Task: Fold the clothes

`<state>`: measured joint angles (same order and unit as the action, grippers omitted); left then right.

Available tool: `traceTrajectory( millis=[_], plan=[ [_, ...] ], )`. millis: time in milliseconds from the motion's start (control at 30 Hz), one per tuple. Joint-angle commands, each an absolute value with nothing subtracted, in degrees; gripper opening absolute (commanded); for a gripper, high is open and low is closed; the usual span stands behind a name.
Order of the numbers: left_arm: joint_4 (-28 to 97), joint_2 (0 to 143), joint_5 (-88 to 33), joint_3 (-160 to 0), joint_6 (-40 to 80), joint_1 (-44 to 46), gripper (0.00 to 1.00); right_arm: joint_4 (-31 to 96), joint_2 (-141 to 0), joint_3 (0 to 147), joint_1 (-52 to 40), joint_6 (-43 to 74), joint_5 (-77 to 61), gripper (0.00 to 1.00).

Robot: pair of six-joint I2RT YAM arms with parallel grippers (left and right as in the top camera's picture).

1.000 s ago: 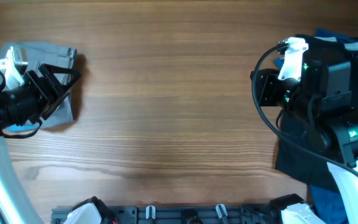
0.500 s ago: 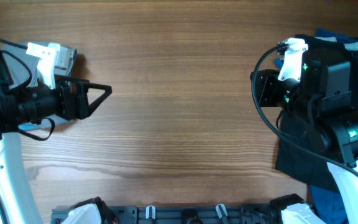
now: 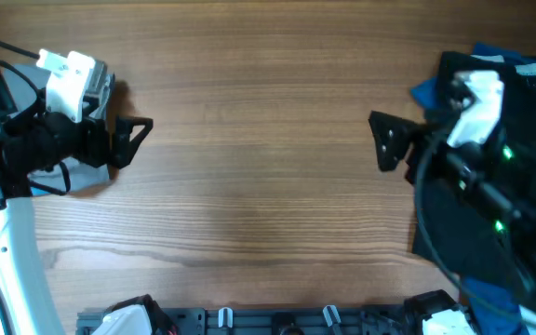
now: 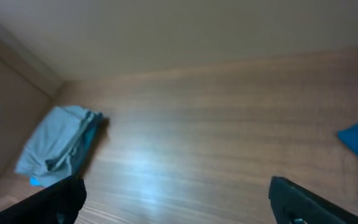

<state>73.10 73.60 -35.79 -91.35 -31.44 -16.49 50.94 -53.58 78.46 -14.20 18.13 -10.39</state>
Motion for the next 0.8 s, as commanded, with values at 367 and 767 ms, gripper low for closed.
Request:
traceTrajectory(
  millis=[367,767],
  plan=[
    [73.3,73.3,-31.4,-91.4,-32.2,-16.2,1.00,51.8,-52.0,78.8,-14.2,16.4,-3.0,1.00],
    [73.3,73.3,-31.4,-91.4,-32.2,-16.2,1.00,32.7,-18.3,41.8,-6.3,11.3,-1.3,1.00]
  ],
)
